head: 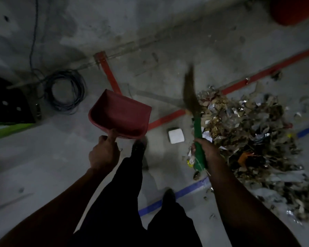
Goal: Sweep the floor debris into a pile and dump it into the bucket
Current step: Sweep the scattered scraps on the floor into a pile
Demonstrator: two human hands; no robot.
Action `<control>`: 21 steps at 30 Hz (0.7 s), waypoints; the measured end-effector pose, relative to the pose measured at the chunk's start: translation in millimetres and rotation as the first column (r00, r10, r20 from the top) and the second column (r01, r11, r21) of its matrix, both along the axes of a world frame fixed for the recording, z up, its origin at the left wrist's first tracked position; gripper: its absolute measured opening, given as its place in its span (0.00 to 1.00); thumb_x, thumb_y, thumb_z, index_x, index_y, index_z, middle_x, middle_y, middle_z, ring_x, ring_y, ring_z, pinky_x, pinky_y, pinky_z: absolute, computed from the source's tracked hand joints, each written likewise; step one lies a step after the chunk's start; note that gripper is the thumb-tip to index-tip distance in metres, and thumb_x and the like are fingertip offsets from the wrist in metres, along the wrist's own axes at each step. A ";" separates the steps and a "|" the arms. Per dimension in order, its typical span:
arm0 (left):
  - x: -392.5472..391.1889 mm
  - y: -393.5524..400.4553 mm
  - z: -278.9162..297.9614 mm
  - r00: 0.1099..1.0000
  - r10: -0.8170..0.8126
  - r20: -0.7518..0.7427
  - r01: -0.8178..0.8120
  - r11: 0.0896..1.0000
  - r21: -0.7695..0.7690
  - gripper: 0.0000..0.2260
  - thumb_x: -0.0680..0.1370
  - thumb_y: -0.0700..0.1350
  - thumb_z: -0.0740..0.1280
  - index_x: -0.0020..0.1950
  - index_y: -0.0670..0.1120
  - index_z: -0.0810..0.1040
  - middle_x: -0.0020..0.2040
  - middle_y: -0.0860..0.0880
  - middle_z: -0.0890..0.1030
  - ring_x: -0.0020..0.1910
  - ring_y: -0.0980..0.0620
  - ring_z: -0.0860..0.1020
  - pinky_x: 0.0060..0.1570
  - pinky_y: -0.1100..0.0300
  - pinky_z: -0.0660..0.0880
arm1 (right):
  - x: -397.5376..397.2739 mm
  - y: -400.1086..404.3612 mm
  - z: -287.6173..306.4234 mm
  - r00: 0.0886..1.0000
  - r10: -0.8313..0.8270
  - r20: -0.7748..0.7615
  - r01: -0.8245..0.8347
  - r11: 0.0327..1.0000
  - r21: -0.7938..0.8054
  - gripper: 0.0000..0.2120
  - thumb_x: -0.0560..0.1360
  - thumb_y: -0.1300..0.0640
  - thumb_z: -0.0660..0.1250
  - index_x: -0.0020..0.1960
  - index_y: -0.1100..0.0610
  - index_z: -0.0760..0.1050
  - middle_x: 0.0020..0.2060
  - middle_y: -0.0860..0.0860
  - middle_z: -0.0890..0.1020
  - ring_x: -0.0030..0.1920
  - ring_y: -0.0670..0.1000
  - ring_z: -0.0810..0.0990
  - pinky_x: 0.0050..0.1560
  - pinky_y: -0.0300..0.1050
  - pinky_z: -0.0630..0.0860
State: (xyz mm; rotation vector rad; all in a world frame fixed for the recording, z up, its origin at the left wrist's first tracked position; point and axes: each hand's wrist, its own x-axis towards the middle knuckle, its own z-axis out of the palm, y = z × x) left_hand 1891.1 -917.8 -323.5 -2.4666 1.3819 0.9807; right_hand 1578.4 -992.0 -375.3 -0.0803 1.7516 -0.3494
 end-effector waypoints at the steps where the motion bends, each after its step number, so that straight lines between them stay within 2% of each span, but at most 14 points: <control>1: 2.8 -9.8 -2.5 1.000 -0.017 -0.004 0.017 1.000 0.001 0.23 0.79 0.43 0.57 0.73 0.55 0.59 0.56 0.42 0.73 0.37 0.44 0.68 0.40 0.51 0.68 | -5.3 -6.4 1.2 0.999 -0.054 0.002 0.054 0.999 0.009 0.10 0.79 0.55 0.63 0.41 0.56 0.70 0.23 0.51 0.74 0.20 0.48 0.73 0.22 0.34 0.70; 5: 3.8 -42.8 -4.8 0.997 -0.074 -0.016 0.074 0.997 0.021 0.21 0.80 0.43 0.57 0.72 0.56 0.60 0.57 0.42 0.72 0.39 0.43 0.69 0.41 0.50 0.68 | -22.5 -28.4 8.2 0.976 -0.206 0.068 0.208 0.978 -0.024 0.15 0.81 0.55 0.59 0.37 0.57 0.65 0.18 0.50 0.71 0.16 0.47 0.70 0.18 0.31 0.66; 7: 0.4 -54.1 -2.5 0.992 -0.120 -0.027 0.120 0.992 0.028 0.23 0.80 0.43 0.57 0.73 0.55 0.59 0.58 0.42 0.72 0.41 0.39 0.74 0.41 0.51 0.67 | -20.7 -28.7 9.9 0.969 -0.241 0.043 0.244 0.968 -0.062 0.12 0.80 0.56 0.61 0.38 0.57 0.66 0.21 0.52 0.71 0.17 0.48 0.71 0.19 0.33 0.67; 10: -5.0 -66.1 -0.7 0.981 -0.189 -0.043 0.190 0.981 0.030 0.25 0.79 0.42 0.57 0.75 0.55 0.58 0.59 0.41 0.73 0.45 0.37 0.76 0.40 0.51 0.68 | 2.1 -8.3 14.6 0.964 -0.265 -0.009 0.259 0.950 -0.175 0.02 0.78 0.61 0.65 0.46 0.59 0.72 0.30 0.56 0.73 0.22 0.50 0.72 0.22 0.37 0.70; 11: -7.6 -70.3 -0.3 0.977 -0.209 -0.047 0.211 0.977 0.033 0.25 0.79 0.43 0.57 0.75 0.55 0.57 0.59 0.41 0.73 0.45 0.37 0.76 0.40 0.51 0.68 | 14.0 0.9 18.7 0.963 -0.271 -0.014 0.261 0.940 -0.219 0.03 0.77 0.63 0.66 0.50 0.60 0.74 0.32 0.56 0.74 0.23 0.50 0.73 0.23 0.38 0.71; 12: -10.4 -74.6 -0.3 0.973 -0.224 -0.049 0.226 0.973 0.040 0.25 0.80 0.43 0.57 0.76 0.55 0.56 0.59 0.41 0.72 0.46 0.37 0.77 0.41 0.51 0.68 | 26.5 10.0 23.9 0.966 -0.256 -0.025 0.243 0.940 -0.241 0.08 0.76 0.65 0.67 0.55 0.60 0.75 0.33 0.56 0.75 0.24 0.50 0.74 0.23 0.40 0.72; 14: -16.5 -82.1 0.4 0.967 -0.249 -0.049 0.251 0.967 0.046 0.26 0.80 0.43 0.57 0.77 0.55 0.55 0.59 0.41 0.72 0.46 0.37 0.77 0.41 0.51 0.67 | 44.5 25.8 29.6 0.977 -0.209 -0.032 0.198 0.957 -0.210 0.16 0.75 0.65 0.68 0.63 0.58 0.75 0.33 0.56 0.77 0.26 0.51 0.75 0.25 0.42 0.73; 16: -22.9 -87.8 1.1 0.962 -0.270 -0.045 0.272 0.962 0.038 0.25 0.80 0.44 0.57 0.76 0.56 0.56 0.59 0.41 0.72 0.46 0.37 0.77 0.42 0.51 0.67 | 50.2 37.6 28.7 0.987 -0.161 -0.011 0.158 0.981 -0.116 0.21 0.76 0.64 0.69 0.68 0.56 0.73 0.33 0.57 0.78 0.27 0.52 0.75 0.26 0.44 0.73; 19: -31.2 -93.8 1.2 0.951 -0.304 -0.047 0.306 0.952 0.026 0.26 0.80 0.43 0.58 0.76 0.57 0.55 0.59 0.41 0.72 0.47 0.36 0.77 0.42 0.51 0.66 | 44.9 53.1 26.0 0.996 -0.084 -0.002 0.084 0.996 -0.035 0.19 0.77 0.65 0.68 0.67 0.59 0.74 0.32 0.57 0.77 0.24 0.52 0.74 0.24 0.43 0.72; 21: -36.6 -96.2 0.8 0.942 -0.331 -0.051 0.332 0.943 0.030 0.27 0.80 0.43 0.58 0.77 0.57 0.54 0.60 0.41 0.72 0.48 0.36 0.76 0.43 0.51 0.65 | 29.9 57.4 24.7 0.996 -0.066 -0.056 0.065 0.998 -0.019 0.17 0.77 0.66 0.67 0.65 0.57 0.75 0.33 0.57 0.77 0.25 0.52 0.74 0.23 0.43 0.73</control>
